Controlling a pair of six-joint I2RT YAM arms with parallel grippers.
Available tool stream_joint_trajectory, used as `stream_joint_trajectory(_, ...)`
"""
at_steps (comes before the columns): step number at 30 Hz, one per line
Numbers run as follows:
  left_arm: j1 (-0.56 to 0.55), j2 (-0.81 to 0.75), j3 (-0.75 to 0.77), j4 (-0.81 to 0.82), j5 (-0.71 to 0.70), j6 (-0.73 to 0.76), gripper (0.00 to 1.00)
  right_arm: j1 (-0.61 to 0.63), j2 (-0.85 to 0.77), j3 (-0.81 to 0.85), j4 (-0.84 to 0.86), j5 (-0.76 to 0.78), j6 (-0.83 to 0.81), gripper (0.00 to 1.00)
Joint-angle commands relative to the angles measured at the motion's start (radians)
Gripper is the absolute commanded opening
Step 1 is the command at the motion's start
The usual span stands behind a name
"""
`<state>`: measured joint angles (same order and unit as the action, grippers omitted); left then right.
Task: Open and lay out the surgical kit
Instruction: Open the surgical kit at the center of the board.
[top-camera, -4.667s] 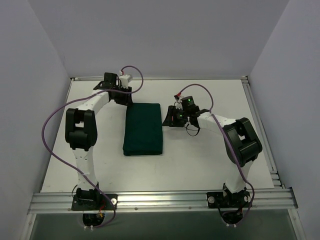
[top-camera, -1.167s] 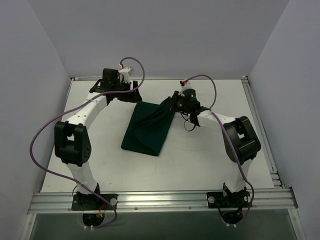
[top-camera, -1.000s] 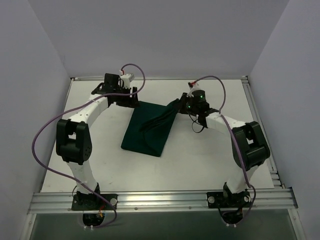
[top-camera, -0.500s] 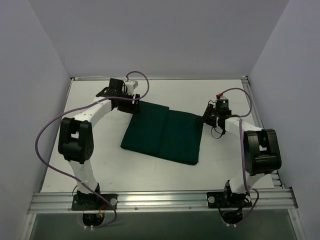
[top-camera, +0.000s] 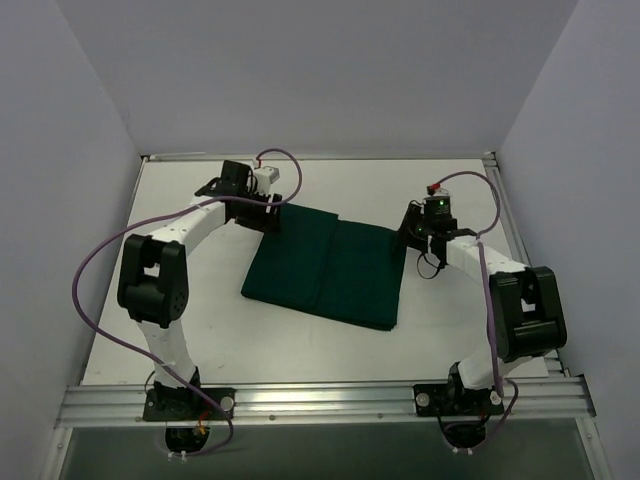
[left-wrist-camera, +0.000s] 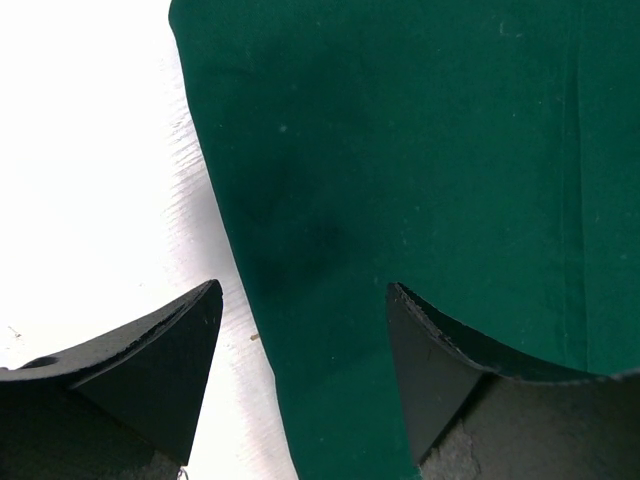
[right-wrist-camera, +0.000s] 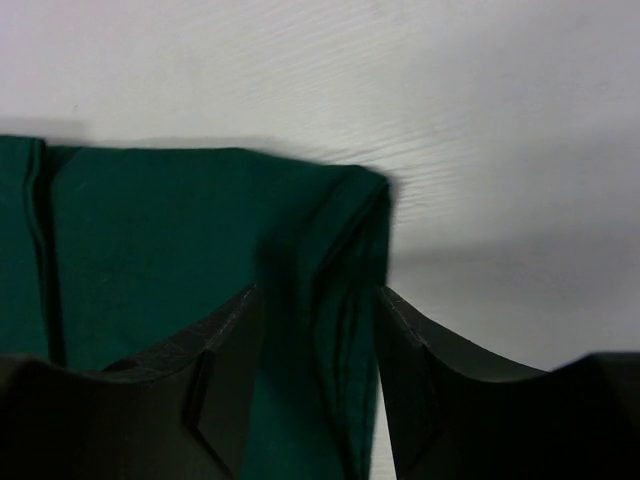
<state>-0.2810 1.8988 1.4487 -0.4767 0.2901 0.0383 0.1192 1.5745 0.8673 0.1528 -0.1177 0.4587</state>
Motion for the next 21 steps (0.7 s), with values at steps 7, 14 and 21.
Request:
stream_joint_trajectory(7,-0.006,0.008,-0.024,0.015,-0.005,0.015,0.75,0.14,0.074,0.076,0.05,-0.008,-0.022,0.32)
stream_joint_trajectory(14,-0.029,0.037,-0.05,0.023,-0.014,0.014,0.75,0.028,0.192,0.082,0.042,-0.029,0.026,0.32)
stream_joint_trajectory(21,-0.043,0.034,-0.037,0.026,-0.051,0.021,0.74,-0.01,0.38,0.293,-0.03,-0.033,-0.032,0.3)
